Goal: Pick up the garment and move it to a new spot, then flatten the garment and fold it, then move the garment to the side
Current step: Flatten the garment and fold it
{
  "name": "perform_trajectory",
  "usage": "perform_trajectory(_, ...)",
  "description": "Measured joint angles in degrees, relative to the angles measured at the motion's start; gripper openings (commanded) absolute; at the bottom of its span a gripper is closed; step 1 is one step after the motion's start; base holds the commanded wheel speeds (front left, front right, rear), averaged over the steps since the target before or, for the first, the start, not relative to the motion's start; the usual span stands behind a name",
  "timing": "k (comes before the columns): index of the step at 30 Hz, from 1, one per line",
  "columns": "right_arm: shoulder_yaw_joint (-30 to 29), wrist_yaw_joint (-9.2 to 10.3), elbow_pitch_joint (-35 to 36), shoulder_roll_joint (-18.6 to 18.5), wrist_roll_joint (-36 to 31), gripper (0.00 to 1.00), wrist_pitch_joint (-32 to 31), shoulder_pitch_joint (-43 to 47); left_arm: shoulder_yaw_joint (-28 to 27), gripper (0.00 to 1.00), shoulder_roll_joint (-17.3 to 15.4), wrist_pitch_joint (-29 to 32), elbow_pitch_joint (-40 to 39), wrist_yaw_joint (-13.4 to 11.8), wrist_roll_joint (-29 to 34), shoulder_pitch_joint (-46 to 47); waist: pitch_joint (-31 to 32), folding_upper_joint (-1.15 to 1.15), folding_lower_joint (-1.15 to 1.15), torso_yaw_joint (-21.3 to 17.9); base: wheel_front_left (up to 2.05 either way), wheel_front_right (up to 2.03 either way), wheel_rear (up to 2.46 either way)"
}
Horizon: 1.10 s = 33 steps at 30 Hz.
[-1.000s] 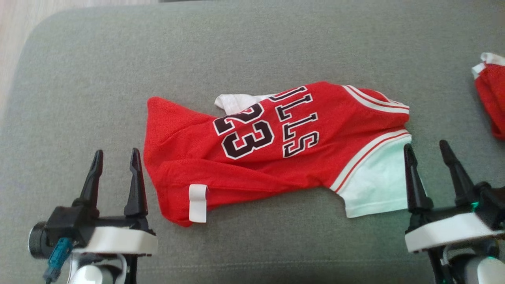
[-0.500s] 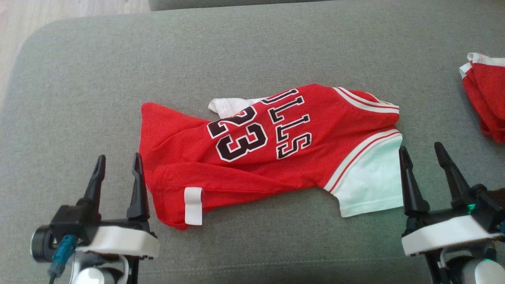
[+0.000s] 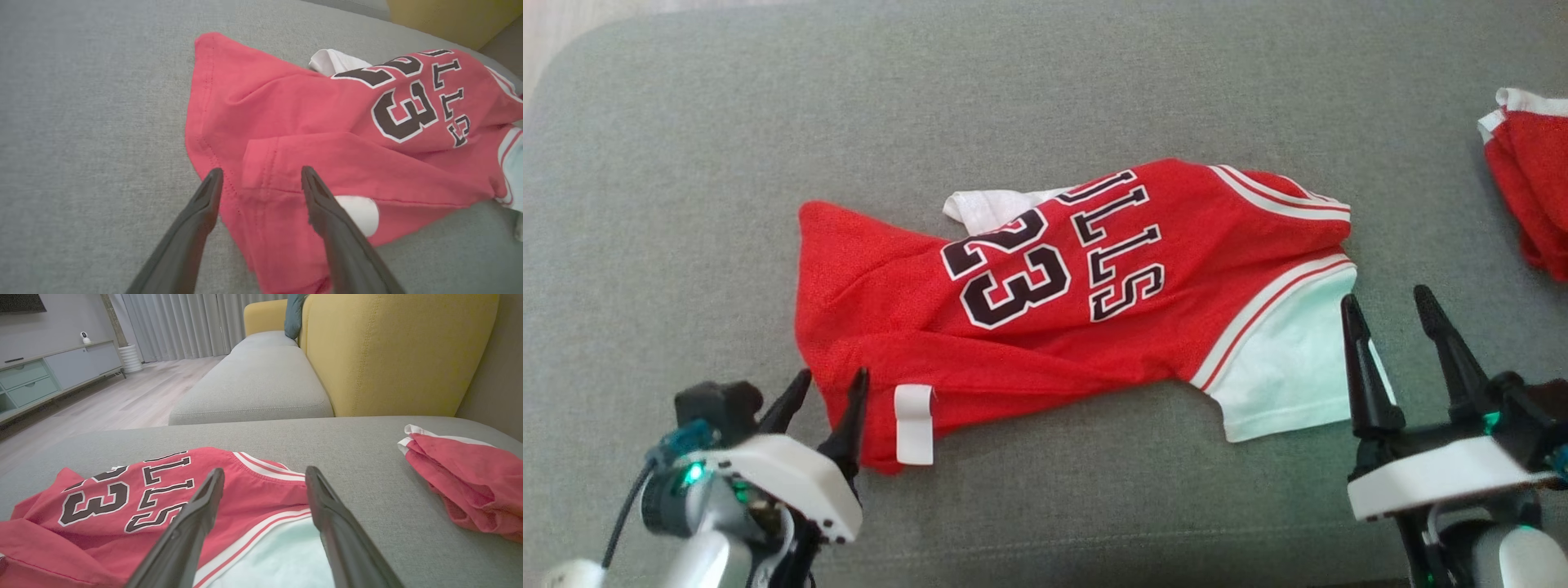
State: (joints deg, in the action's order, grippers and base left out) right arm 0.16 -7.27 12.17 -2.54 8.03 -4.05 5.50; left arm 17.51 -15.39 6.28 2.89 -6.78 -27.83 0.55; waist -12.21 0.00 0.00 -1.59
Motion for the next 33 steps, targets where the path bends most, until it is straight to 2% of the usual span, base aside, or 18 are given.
perform_trajectory(15, -0.11, 0.00, -0.87, -0.01, 0.56, 1.00, 0.11, -0.47, -1.31, 1.00, -0.12, 3.10, 4.79, 3.41, -6.02, 1.33, -1.00, 0.00, 0.00, -0.87, 0.00, 0.00, 0.00)
perform_trajectory(16, -0.11, 0.00, -0.90, -0.01, 0.56, 1.00, 0.16, -0.49, -1.27, 0.87, -0.10, 3.64, 4.91, 4.01, -6.68, 1.40, -1.01, 0.00, 0.00, -0.89, 0.00, 0.00, 0.00)
perform_trajectory(17, -0.11, 0.00, -0.90, -0.01, 0.56, 1.00, 0.16, -0.50, -1.18, 0.53, -0.09, 3.78, 5.02, 4.37, -7.16, 1.49, -1.03, 0.00, 0.00, -0.90, 0.00, 0.00, 0.00)
perform_trajectory(19, -0.12, 0.00, -0.92, -0.01, 0.56, 1.00, 0.16, -0.51, -1.08, 0.26, -0.07, 3.78, 5.67, 5.21, -7.57, 1.99, -1.05, 0.00, 0.00, -0.89, 0.00, 0.00, 0.00)
perform_trajectory(20, -0.13, 0.00, -0.94, -0.01, 0.56, 1.00, 0.16, -0.53, -1.10, 0.26, -0.07, 3.77, 6.09, 5.39, -7.81, 2.29, -1.03, 0.00, 0.00, -0.90, 0.00, 0.00, 0.00)
perform_trajectory(22, -0.14, 0.00, -1.07, -0.01, 0.56, 1.00, 0.16, -0.60, -1.08, 0.16, -0.10, 3.72, 6.91, 5.82, -7.81, 2.50, -0.97, 0.00, 0.00, -0.95, 0.00, 0.00, 0.00)
perform_trajectory(23, -0.14, 0.00, -1.14, -0.01, 0.57, 1.00, 0.16, -0.66, -1.01, 0.00, -0.12, 3.72, 7.43, 5.84, -7.81, 2.50, -0.91, 0.00, 0.00, -0.99, 0.00, 0.00, 0.00)
perform_trajectory(33, -0.32, 0.00, -1.09, -0.01, 0.99, 1.00, 0.16, -0.71, -0.87, 0.00, -0.16, 1.89, 8.86, 5.81, -7.65, 2.54, -0.42, 0.00, 0.00, -0.80, 0.00, 0.00, 0.00)
